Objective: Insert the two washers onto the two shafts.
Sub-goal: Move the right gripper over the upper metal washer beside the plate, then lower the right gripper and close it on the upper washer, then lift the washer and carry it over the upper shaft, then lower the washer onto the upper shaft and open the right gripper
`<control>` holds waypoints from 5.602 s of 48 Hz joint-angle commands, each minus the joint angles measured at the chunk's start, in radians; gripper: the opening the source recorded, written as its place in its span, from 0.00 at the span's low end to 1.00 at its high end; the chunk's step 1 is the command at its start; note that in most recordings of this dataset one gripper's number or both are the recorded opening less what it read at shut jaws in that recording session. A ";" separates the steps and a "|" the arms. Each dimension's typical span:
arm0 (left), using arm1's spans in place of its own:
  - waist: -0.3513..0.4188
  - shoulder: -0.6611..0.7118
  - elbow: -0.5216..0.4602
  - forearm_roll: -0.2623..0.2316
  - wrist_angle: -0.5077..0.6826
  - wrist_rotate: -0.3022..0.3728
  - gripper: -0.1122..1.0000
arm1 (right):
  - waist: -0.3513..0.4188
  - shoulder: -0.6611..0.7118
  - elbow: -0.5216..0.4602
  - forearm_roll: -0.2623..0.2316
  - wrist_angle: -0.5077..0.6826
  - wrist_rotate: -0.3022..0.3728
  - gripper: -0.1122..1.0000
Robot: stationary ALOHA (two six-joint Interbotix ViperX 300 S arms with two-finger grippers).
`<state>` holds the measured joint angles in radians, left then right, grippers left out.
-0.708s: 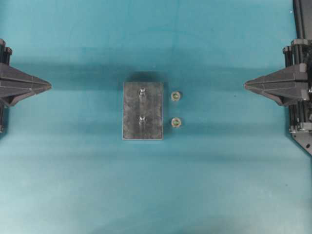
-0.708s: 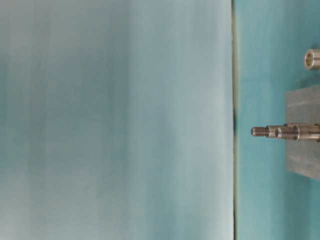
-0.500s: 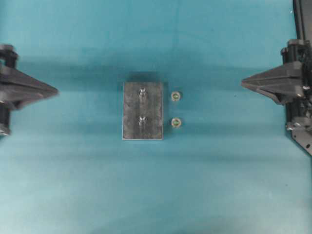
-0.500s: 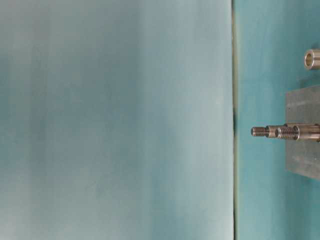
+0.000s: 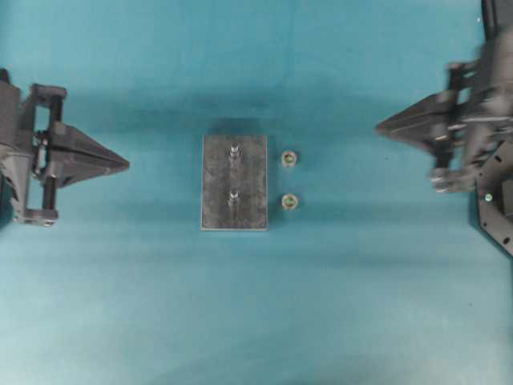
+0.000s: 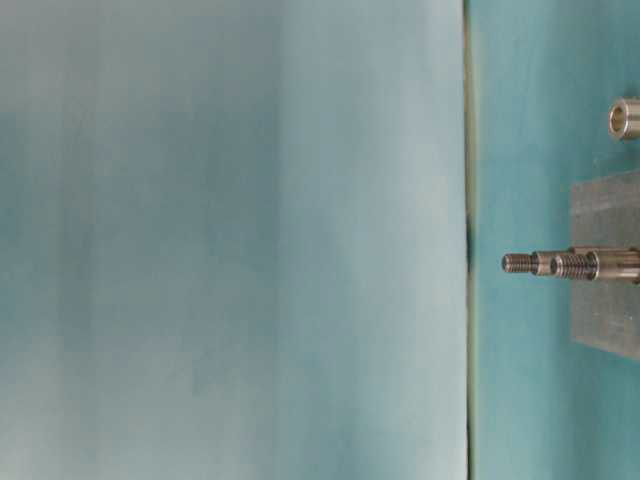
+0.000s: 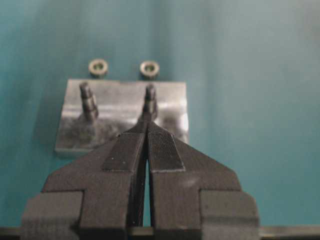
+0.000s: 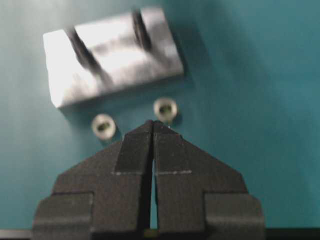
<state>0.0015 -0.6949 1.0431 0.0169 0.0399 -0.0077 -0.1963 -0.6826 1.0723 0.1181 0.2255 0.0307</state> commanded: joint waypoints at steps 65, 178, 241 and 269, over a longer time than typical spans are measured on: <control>0.002 0.049 -0.028 0.003 -0.002 0.005 0.10 | 0.035 0.767 -0.420 -0.071 0.081 -0.107 0.73; 0.002 0.072 -0.018 0.003 -0.060 -0.002 0.10 | 0.075 0.808 -0.813 -0.117 0.393 -0.147 0.40; 0.002 0.066 -0.009 0.003 -0.058 -0.006 0.10 | 0.063 0.905 -0.853 -0.141 0.411 -0.156 0.40; 0.000 0.064 -0.008 0.003 -0.058 -0.006 0.10 | 0.067 0.914 -0.867 -0.135 0.414 -0.152 0.82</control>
<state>0.0031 -0.6259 1.0446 0.0169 -0.0107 -0.0123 -0.1365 0.2500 0.2301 -0.0199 0.6473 -0.1166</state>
